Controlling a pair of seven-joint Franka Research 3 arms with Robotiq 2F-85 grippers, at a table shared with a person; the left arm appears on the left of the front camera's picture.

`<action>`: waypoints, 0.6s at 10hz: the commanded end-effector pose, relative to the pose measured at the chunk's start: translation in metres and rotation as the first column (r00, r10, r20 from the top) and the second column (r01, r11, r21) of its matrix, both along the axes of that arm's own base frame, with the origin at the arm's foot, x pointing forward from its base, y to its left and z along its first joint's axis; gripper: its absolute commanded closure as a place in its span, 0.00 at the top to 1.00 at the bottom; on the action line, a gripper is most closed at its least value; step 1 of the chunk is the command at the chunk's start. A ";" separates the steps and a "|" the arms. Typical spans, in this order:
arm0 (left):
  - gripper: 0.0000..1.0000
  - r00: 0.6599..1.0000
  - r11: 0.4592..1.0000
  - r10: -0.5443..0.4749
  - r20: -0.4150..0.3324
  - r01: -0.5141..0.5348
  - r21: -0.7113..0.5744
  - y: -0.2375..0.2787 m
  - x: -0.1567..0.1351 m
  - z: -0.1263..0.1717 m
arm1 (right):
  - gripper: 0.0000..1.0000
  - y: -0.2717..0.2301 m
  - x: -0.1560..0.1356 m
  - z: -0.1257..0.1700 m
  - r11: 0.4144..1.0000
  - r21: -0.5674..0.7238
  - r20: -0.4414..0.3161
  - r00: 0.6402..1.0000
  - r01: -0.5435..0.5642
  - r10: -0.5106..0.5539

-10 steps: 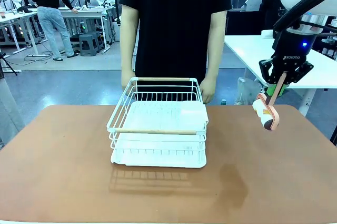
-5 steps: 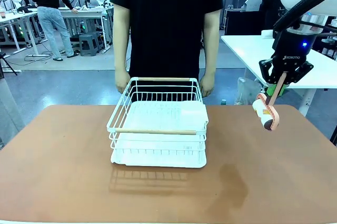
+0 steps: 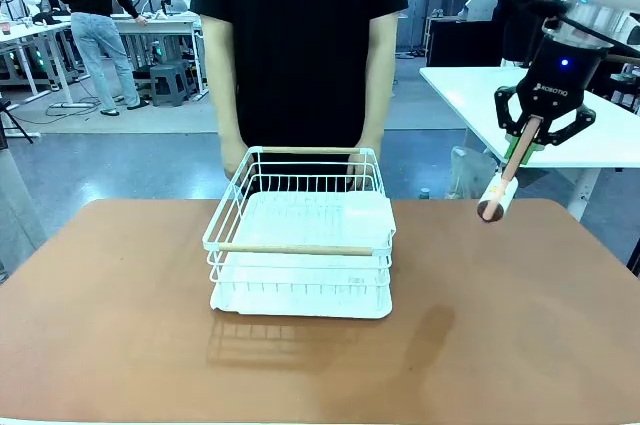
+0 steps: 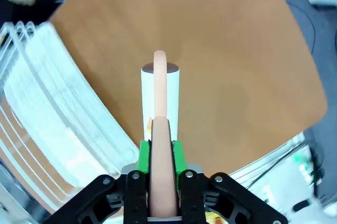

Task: Clean the table.
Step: Place the Lint Roller down when the Dish drying rack is positioned in the middle of the table.

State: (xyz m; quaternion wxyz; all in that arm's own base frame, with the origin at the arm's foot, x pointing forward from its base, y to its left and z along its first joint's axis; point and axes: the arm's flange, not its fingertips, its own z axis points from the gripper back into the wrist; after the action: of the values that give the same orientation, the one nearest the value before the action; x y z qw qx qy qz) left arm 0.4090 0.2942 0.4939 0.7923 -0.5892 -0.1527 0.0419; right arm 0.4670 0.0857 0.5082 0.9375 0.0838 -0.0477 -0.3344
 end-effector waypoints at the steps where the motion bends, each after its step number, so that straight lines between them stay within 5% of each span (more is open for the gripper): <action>1: 1.00 1.000 1.000 -0.001 0.016 0.001 -0.024 0.001 -0.003 0.002 | 0.21 0.012 0.008 0.002 0.909 0.062 0.017 0.910 0.413 -0.415; 2: 1.00 1.000 1.000 -0.001 0.016 0.001 -0.024 0.001 -0.003 0.002 | 0.21 0.008 0.019 -0.003 0.827 0.116 0.066 0.826 0.550 -0.559; 3: 1.00 1.000 1.000 -0.001 0.016 0.001 -0.024 0.001 -0.003 0.002 | 0.21 0.005 0.025 -0.011 0.796 0.151 0.100 0.792 0.586 -0.602; 4: 1.00 1.000 1.000 -0.001 0.016 0.001 -0.024 0.001 -0.003 0.002 | 0.21 0.007 0.027 -0.025 0.819 0.171 0.111 0.815 0.547 -0.568; 6: 1.00 1.000 1.000 -0.001 0.016 0.001 -0.024 0.001 -0.003 0.002 | 0.21 -0.002 0.031 -0.072 0.773 0.229 0.125 0.769 0.592 -0.627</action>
State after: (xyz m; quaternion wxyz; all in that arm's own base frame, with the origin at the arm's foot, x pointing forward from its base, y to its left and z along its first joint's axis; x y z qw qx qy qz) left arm 0.4091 0.2941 0.4939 0.7924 -0.5892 -0.1527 0.0418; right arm 0.4994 0.0775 0.4639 0.7716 0.1721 -0.1120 -0.6021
